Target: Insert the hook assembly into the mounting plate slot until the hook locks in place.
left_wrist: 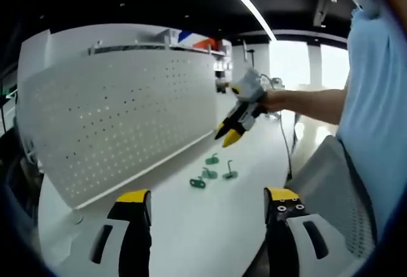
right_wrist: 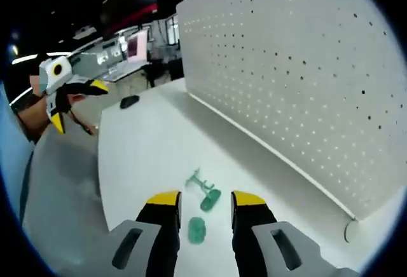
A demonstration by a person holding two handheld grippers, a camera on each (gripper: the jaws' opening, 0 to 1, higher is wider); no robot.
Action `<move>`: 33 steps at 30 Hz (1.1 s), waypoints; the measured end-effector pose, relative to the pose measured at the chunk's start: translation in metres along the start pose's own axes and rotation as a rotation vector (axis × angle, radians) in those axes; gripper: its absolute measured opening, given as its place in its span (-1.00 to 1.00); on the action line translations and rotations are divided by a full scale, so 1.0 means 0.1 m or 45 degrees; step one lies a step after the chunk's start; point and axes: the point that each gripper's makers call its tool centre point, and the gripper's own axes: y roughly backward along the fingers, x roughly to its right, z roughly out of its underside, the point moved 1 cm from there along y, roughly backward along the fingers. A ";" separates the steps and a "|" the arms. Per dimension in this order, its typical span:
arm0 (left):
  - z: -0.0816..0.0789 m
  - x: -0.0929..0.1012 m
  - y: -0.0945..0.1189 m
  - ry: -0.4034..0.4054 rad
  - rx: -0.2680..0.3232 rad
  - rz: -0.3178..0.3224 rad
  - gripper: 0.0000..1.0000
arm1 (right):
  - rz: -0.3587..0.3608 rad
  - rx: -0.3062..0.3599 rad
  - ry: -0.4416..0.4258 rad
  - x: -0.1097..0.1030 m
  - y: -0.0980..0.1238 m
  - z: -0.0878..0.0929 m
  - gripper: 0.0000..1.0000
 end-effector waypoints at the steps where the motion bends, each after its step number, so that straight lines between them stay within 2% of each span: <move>1: -0.01 -0.01 0.00 0.001 0.004 -0.001 0.48 | -0.003 0.000 -0.002 0.01 -0.01 0.00 -0.43; 17: -0.04 0.01 0.01 -0.001 0.019 -0.006 0.46 | -0.052 -0.069 -0.088 0.15 -0.30 0.08 -0.56; 28: -0.01 0.01 0.05 0.004 0.018 -0.026 0.46 | -0.074 -0.186 -0.135 0.21 -0.51 0.20 -0.74; 33: 0.02 0.02 0.07 0.012 0.013 -0.033 0.45 | -0.091 -0.226 -0.157 0.21 -0.58 0.26 -0.74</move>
